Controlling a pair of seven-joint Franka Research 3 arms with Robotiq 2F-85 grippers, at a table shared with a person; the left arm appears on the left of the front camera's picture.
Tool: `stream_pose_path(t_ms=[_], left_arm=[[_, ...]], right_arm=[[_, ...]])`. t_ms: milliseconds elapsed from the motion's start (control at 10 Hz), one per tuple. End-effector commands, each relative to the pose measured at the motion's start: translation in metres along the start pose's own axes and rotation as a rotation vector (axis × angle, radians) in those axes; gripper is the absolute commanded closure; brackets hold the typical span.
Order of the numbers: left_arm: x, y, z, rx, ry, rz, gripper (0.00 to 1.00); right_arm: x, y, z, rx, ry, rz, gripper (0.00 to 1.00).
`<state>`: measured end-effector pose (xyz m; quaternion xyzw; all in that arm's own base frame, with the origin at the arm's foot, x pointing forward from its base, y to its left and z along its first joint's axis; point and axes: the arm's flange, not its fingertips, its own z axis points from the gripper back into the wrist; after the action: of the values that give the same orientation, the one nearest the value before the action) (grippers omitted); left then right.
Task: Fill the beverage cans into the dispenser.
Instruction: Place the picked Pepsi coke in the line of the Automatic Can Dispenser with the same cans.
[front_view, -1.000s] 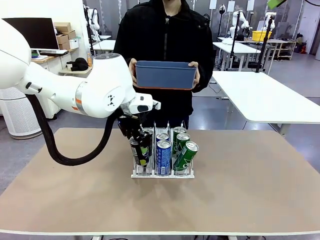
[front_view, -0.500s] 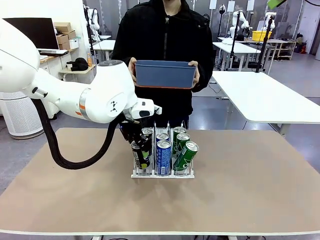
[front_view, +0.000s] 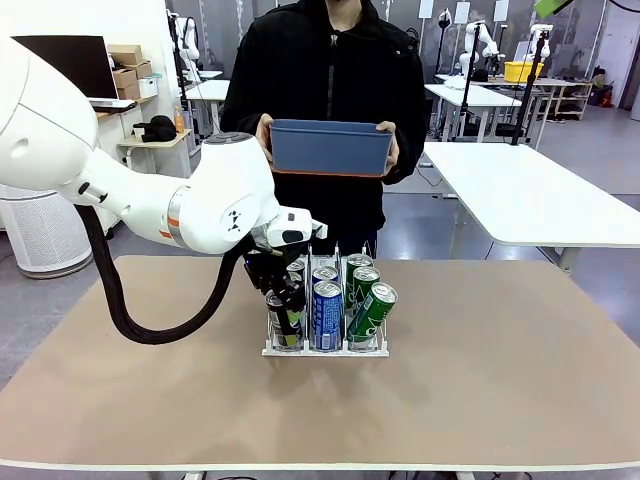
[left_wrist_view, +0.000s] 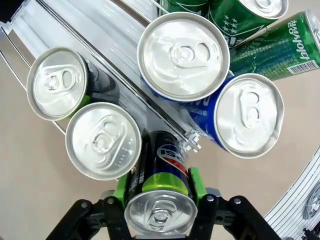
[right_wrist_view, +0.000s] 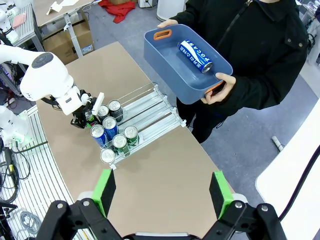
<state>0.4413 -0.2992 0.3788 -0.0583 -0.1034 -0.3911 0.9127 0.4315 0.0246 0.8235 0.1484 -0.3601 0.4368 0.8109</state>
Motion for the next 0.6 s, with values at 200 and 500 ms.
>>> stream_pose_path(t_ms=[200,500], left_arm=[[-0.001,0.000,0.003,0.006,-0.003,0.017,0.42],[-0.001,-0.001,0.011,0.023,-0.008,0.029,0.10]], right_arm=[[-0.001,0.002,0.000,0.000,0.007,-0.005,0.00],[-0.001,0.002,0.000,0.000,0.007,-0.005,0.00]])
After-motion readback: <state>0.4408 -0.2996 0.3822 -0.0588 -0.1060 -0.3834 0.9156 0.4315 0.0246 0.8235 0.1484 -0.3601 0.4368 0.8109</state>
